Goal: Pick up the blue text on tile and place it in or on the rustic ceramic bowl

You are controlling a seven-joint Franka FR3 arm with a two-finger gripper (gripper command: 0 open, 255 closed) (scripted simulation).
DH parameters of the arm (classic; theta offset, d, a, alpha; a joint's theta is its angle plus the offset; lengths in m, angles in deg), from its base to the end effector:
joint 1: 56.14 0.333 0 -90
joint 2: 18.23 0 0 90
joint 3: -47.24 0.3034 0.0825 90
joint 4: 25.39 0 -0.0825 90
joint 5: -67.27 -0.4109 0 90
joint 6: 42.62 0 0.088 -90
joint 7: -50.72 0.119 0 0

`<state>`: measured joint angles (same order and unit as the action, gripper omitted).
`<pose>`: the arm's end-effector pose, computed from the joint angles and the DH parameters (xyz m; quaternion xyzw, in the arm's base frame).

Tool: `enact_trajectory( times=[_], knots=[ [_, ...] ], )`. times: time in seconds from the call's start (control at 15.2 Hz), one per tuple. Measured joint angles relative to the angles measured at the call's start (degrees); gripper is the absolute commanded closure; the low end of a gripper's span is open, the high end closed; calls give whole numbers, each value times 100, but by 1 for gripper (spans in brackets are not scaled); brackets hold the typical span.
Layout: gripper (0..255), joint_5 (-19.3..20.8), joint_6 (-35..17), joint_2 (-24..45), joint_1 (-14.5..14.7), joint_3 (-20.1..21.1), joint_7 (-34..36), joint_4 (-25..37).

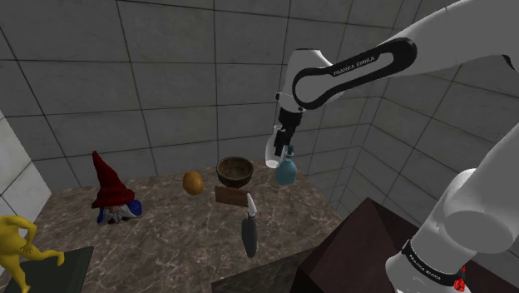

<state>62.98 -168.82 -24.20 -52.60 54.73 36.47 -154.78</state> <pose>0.5222 0.1053 0.3709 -0.9797 -0.1976 -0.0246 0.0233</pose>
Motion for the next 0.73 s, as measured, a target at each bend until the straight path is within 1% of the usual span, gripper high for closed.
enact_trajectory(
  times=[0.2,0.4,0.73],
  knots=[
    [0,98,-311,620,49,58,-82,258],
    [0,242,-568,1334,129,121,-97,670],
    [0,494,-826,2423,257,157,-190,1411]
  ],
)
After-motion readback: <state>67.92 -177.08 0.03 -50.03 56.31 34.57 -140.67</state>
